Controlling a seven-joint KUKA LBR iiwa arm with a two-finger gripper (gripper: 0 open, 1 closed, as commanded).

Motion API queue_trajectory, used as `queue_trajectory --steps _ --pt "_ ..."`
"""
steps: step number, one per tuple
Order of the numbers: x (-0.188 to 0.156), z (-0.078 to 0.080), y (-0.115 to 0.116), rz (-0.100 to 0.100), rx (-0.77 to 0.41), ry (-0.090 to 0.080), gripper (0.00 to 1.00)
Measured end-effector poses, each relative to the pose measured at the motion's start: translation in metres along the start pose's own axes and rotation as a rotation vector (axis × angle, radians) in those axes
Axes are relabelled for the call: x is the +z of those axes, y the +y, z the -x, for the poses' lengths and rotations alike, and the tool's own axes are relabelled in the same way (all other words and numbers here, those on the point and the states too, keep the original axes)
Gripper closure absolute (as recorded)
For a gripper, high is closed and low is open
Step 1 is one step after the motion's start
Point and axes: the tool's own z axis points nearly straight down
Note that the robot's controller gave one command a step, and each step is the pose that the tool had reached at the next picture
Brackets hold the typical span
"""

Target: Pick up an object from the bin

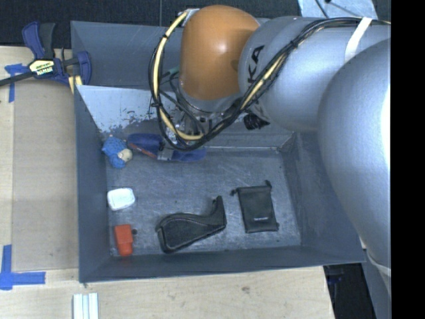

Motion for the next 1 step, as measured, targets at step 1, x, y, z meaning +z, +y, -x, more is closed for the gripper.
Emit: queue_trajectory --steps 1 --pt "-0.1101 0.0051 0.0016 0.001 -0.012 0.000 1.00"
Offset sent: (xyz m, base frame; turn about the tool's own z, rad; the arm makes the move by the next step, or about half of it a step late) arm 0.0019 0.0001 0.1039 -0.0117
